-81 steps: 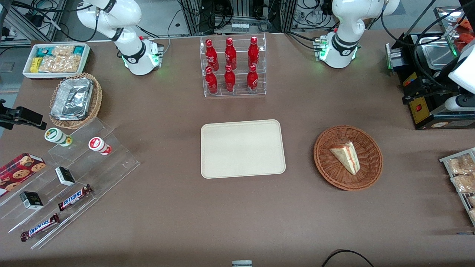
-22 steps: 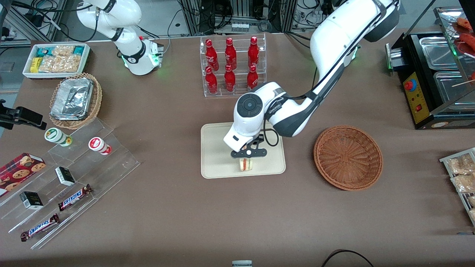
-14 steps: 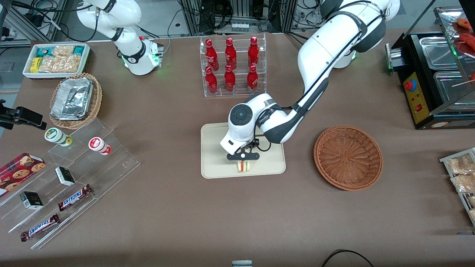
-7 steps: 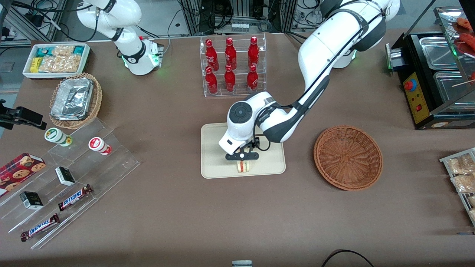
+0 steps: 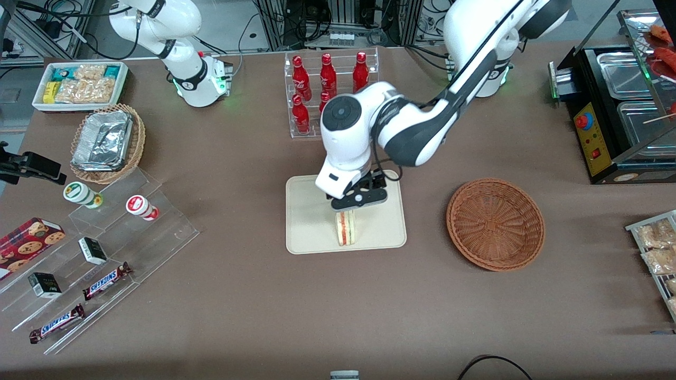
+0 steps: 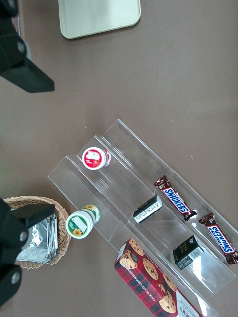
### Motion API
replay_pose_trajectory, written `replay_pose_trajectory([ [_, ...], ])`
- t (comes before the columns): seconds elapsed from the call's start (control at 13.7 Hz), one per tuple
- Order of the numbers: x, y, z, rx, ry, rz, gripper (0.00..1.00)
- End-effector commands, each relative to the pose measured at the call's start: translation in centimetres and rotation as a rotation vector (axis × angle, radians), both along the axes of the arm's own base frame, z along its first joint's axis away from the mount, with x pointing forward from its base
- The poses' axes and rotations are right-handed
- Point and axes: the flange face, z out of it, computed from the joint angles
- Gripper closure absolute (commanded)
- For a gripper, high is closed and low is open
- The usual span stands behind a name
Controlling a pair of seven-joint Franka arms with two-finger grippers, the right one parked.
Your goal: Place sandwich from basket to tray
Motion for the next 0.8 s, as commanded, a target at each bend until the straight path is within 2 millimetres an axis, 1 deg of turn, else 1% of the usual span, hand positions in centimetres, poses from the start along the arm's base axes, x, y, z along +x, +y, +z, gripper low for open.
replay_pose_trajectory([
  [0.0, 1.6, 5.6, 5.6, 0.017, -0.016, 0.104, 0.00],
  [0.07, 2.6, 7.8, 7.3, 0.006, -0.023, 0.133, 0.00],
  [0.22, 3.4, 11.4, 10.5, 0.014, -0.034, 0.146, 0.00],
  [0.29, 3.9, 13.7, 12.1, -0.003, -0.015, 0.153, 0.00],
  [0.44, 3.8, 17.3, 15.1, -0.018, 0.016, 0.090, 0.00],
  [0.51, 4.4, 20.0, 15.9, -0.026, 0.049, 0.078, 0.00],
  [0.59, 4.4, 22.6, 17.3, -0.045, 0.070, 0.050, 0.00],
  [0.66, 4.1, 24.1, 18.3, -0.050, 0.090, -0.008, 0.00],
  [0.73, 4.0, 26.2, 19.0, -0.036, 0.116, -0.044, 0.00],
])
